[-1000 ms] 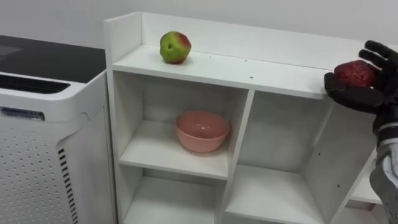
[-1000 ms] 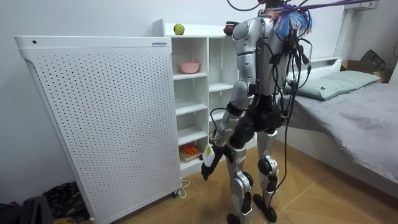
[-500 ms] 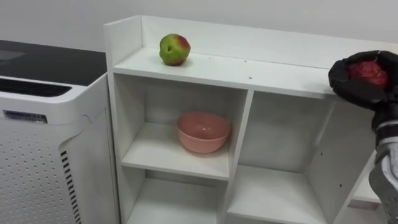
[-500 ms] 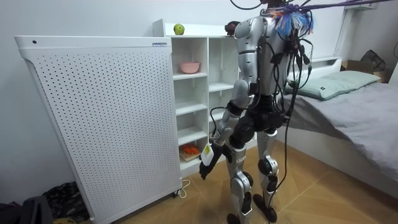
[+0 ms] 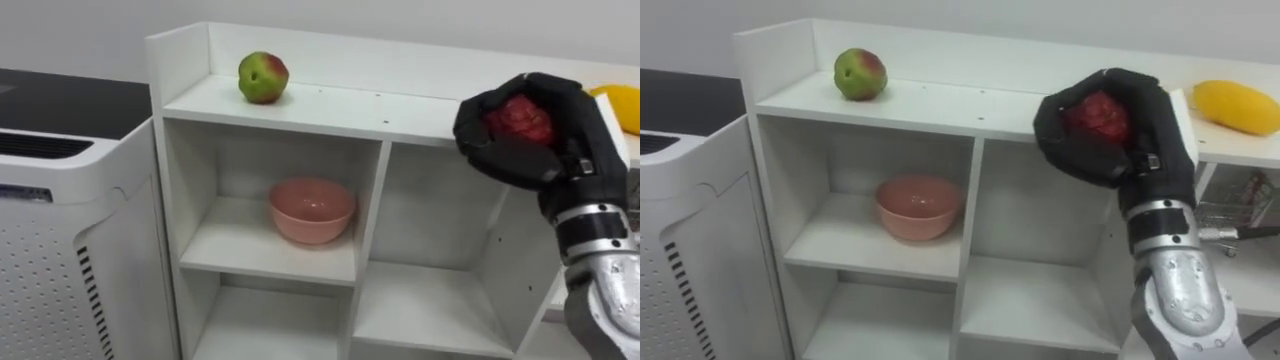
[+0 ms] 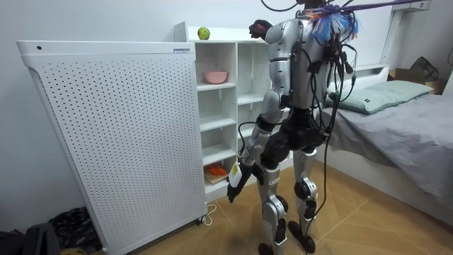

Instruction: Arrange fruit in the closet

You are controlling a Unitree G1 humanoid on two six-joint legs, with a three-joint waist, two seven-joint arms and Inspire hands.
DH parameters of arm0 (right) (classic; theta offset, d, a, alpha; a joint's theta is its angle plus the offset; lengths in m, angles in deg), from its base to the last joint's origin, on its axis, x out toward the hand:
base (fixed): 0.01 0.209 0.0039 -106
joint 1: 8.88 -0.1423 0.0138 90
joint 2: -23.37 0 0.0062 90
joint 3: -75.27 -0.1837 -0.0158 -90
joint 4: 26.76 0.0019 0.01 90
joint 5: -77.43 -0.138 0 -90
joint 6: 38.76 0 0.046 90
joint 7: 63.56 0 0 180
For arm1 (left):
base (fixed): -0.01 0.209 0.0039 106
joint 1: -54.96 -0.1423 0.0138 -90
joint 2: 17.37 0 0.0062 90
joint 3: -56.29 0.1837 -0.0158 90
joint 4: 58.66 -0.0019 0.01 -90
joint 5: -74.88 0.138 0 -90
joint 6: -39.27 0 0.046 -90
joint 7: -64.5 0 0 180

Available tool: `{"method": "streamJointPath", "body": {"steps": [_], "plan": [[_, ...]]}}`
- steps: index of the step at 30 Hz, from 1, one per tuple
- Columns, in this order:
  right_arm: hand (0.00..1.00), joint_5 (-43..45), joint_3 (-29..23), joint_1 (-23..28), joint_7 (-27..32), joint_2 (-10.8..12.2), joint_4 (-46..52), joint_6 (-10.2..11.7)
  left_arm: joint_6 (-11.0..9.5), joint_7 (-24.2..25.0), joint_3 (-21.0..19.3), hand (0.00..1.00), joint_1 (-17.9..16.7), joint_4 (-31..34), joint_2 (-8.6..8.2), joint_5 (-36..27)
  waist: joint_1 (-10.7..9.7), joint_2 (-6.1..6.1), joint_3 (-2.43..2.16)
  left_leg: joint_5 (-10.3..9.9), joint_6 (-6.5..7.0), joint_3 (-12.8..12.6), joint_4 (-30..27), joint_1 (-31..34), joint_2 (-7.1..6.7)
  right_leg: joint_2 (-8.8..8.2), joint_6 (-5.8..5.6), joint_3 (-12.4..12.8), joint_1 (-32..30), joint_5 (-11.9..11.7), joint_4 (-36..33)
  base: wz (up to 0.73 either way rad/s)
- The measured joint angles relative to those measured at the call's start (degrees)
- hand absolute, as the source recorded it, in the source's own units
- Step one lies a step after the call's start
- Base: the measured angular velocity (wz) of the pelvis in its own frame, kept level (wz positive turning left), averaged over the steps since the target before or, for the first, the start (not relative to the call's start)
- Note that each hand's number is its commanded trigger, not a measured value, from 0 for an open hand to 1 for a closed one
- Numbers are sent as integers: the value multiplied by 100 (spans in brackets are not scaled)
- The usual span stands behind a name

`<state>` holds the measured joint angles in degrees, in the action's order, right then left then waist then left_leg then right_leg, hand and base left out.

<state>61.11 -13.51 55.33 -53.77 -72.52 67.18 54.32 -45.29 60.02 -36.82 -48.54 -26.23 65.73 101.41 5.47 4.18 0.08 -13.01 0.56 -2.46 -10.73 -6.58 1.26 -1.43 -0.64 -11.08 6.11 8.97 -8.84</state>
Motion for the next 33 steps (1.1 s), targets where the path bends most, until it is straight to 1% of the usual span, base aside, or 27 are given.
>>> {"method": "streamJointPath", "body": {"steps": [4, 6, 7, 8, 9, 10, 12, 13, 14, 15, 17, 18, 20, 22, 25, 27, 28, 29, 30, 32, 33], "plan": [[100, -352, 6, 18, -279, 12, 278, 0, -43, 0, 4, 0, -60, -2, 0, -3, -15, -23, 14, -4, 1, -9, 6, 26, 4, 0, 4, -11, -3, -2, -5, 0], [100, -384, 5, 46, -333, 60, 401, 0, -44, -1, 8, 0, -95, -6, 0, -3, -36, -39, 22, -5, 0, -11, 7, 35, 8, 6, 4, -11, -10, -3, -5, 0], [100, -420, 6, 106, -344, 124, 497, 1, -44, -8, 13, 0, -103, -6, 0, -4, -40, -48, 21, -6, -1, -22, 13, 45, 12, 12, 4, -1, -24, -3, -7, -3], [100, -441, 14, 226, -345, 163, 603, 15, -48, -44, 35, 0, -102, -6, 0, -4, -22, -78, 6, -6, -1, -40, 16, 97, 16, 14, 4, 11, -82, -3, -14, -5], [100, -441, 29, 278, -346, 190, 616, 42, -49, -59, 50, 0, -98, -6, -1, -1, -12, -65, -14, -5, -1, -53, 17, 115, 18, 15, 5, 18, -116, -3, -27, -7], [100, -439, 86, 401, -338, 228, 610, 74, -51, -112, 118, 0, -81, -15, 0, -4, -9, -94, 4, -5, -1, -65, 15, 131, 19, 16, 6, 25, -138, -4, -38, -4], [100, -445, 205, 726, -347, 235, 544, 99, -57, -139, 124, 0, -35, -34, -1, -2, -8, -93, 1, -6, 0, -64, 11, 160, 18, 11, 6, 20, -162, -4, -37, 0], [100, -498, 231, 968, -364, 280, 464, 97, -58, -173, 124, 0, -32, -37, 1, -9, -4, -87, -8, -5, 0, -58, -7, 241, 17, 3, 6, 6, -245, -4, -68, 0], [100, -586, 271, 1073, -364, 374, 247, 85, -60, -226, 152, 0, 27, -37, 0, -7, -7, -69, -20, -4, 3, -58, -54, 336, 13, -8, 6, 10, -341, -4, -112, 0], [100, -601, 298, 1083, -364, 416, 84, 82, -66, -256, 176, 0, 40, -65, 0, -7, -12, -74, -18, -4, 3, -64, -82, 403, 9, -15, 6, 15, -395, -4, -117, -5], [100, -685, 382, 1092, -338, 541, -683, 65, -73, -342, 349, 0, 231, -319, 20, -27, -34, -124, 1, -2, 6, -74, -219, 658, 2, -44, 10, -2, -643, -6, -228, 0], [100, -702, 389, 1103, -339, 598, -903, 65, -73, -385, 392, 0, 264, -352, 24, -73, -36, -131, -2, -3, 5, -74, -255, 724, 3, -46, 13, -5, -694, -8, -240, 6], [100, -879, 445, 1113, -365, 739, -1750, 39, -70, -419, 493, 0, 424, -475, 28, -256, -25, -182, 13, -2, 6, -54, -382, 988, 11, -62, 17, -47, -947, -10, -357, 8], [100, -990, 434, 1114, -361, 826, -2244, 35, -73, -421, 542, 0, 547, -614, 28, -424, -40, -244, 38, 3, 13, -50, -528, 1260, 13, -106, 33, -151, -1211, 2, -524, 15], [100, -1304, 439, 1114, -377, 948, -2891, -10, -45, -445, 622, 0, 586, -685, 17, -532, -8, -314, 64, 7, 18, -48, -733, 1638, 24, -167, 72, -149, -1633, 49, -840, 3], [100, -1783, 435, 1102, -428, 1033, -3194, -6, -38, -445, 633, 0, 608, -687, 23, -748, 7, -343, 79, 6, 19, -38, -898, 1896, 16, -185, 79, -163, -1855, 52, -941, 2], [100, -2247, 433, 1053, -502, 1069, -3464, -7, -35, -446, 687, 0, 647, -685, 29, -911, 21, -361, 93, 12, 29, -33, -989, 2062, 16, -211, 105, -169, -2018, 67, -1032, 4], [100, -2671, 429, 996, -533, 1089, -3704, -20, -45, -448, 759, 0, 653, -677, 18, -983, 47, -400, 119, 11, 33, -36, -1112, 2231, 12, -252, 125, -167, -2187, 81, -1175, 0], [100, -2896, 422, 990, -547, 1088, -3782, -26, -58, -452, 792, 0, 658, -672, 10, -1019, 73, -418, 129, 8, 39, -44, -1161, 2309, 8, -260, 133, -162, -2283, 88, -1258, -4], [100, -3664, 415, 891, -569, 1090, -3959, -59, -42, -505, 845, 0, 671, -663, -9, -1138, 119, -452, 159, 1, 58, -65, -1379, 2765, -23, -350, 176, -147, -2790, 153, -1616, -2], [100, -3795, 411, 859, -573, 1089, -3978, -64, -37, -512, 863, 0, 680, -664, -11, -1133, 122, -456, 163, 0, 59, -64, -1436, 2891, -30, -363, 189, -141, -2932, 169, -1713, 7]]}}
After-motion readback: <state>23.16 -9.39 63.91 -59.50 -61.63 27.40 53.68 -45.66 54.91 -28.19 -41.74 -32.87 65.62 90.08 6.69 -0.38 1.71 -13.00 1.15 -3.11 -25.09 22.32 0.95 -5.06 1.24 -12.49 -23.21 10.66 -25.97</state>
